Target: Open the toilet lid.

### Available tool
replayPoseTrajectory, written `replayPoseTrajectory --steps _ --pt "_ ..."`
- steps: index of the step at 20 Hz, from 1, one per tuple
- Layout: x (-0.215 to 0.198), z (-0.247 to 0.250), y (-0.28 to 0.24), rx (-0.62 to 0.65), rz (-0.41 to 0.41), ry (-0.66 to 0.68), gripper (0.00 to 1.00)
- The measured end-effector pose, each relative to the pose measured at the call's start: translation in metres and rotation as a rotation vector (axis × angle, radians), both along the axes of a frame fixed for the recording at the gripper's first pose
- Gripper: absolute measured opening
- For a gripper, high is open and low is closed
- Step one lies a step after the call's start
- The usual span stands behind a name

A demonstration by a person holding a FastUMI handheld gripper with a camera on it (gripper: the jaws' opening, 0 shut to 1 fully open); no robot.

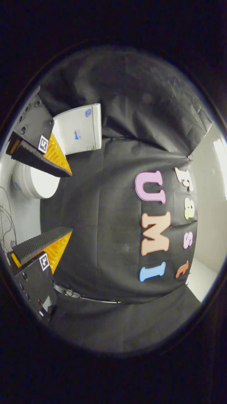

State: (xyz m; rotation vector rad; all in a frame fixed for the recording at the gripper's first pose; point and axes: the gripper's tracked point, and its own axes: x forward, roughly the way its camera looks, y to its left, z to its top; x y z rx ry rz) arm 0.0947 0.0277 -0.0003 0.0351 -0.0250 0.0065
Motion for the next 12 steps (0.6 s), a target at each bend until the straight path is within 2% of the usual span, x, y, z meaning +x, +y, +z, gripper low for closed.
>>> replayPoseTrajectory --steps 4,8,12 --pt "0.013 -0.027 0.033 0.056 -0.032 0.018 0.98" --pt "0.000 -0.043 0.062 -0.014 -0.022 -0.001 0.98" --pt "-0.013 -0.060 0.072 0.019 -0.036 -0.006 0.98"
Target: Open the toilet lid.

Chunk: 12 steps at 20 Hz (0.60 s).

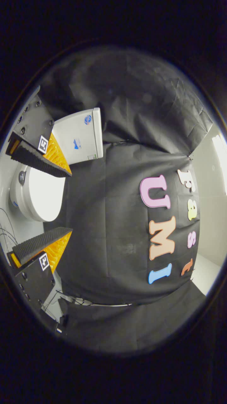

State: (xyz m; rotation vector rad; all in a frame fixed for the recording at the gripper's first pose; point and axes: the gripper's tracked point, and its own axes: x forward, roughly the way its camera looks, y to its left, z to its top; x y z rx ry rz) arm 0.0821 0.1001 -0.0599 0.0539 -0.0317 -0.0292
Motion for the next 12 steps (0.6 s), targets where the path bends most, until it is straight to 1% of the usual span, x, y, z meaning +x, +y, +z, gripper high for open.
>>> replayPoseTrajectory --steps 4,7,12 --pt "-0.015 -0.035 0.003 0.018 -0.020 0.014 0.98" --pt "-0.019 -0.055 0.006 -0.004 -0.019 0.055 0.98" --pt "-0.016 -0.057 0.028 -0.015 0.032 0.067 0.98"
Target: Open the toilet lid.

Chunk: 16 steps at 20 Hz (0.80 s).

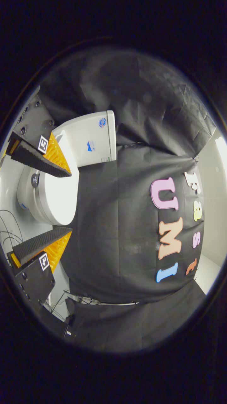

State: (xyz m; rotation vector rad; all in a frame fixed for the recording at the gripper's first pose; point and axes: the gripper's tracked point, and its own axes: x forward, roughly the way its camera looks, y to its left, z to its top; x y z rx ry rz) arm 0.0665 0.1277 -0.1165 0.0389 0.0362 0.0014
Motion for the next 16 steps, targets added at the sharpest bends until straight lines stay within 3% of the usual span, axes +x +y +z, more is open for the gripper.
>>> replayPoseTrajectory --steps 5,8,13,16 --pt "0.016 -0.005 0.008 0.025 -0.016 0.026 0.98" --pt "0.027 -0.032 0.004 0.087 -0.051 0.111 0.98" --pt "0.020 -0.117 0.014 0.376 -0.080 0.450 0.98" --pt "0.021 -0.135 0.031 0.579 -0.058 0.537 0.98"
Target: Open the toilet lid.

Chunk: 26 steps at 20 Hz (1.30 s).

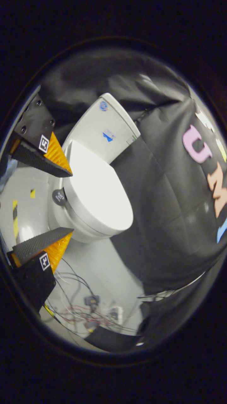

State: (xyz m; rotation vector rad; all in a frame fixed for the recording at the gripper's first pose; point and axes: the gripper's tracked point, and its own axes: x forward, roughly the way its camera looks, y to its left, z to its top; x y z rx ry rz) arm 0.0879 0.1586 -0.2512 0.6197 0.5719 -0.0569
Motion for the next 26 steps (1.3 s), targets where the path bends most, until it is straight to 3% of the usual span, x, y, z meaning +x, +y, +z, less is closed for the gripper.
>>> replayPoseTrajectory --steps 6,11,14,16,18,21,22,23,25,26 --pt "0.015 -0.046 0.015 0.150 -0.013 0.136 0.97" --pt "0.026 -0.070 0.034 0.375 -0.071 0.224 0.95" --pt "0.035 -0.080 0.038 0.443 -0.101 0.239 0.50" --pt "0.036 -0.076 0.052 0.504 -0.068 0.249 0.50" --pt "0.041 -0.080 0.050 0.531 -0.104 0.254 0.22" --pt "0.041 -0.078 0.050 0.535 -0.090 0.245 0.21" --pt "0.050 -0.084 0.059 0.528 -0.065 0.232 0.17" --pt "0.042 -0.069 0.041 0.539 -0.115 0.220 0.12" --pt "0.042 -0.072 0.048 0.539 -0.106 0.224 0.04" --pt "0.042 -0.071 0.046 0.526 -0.097 0.220 0.04"
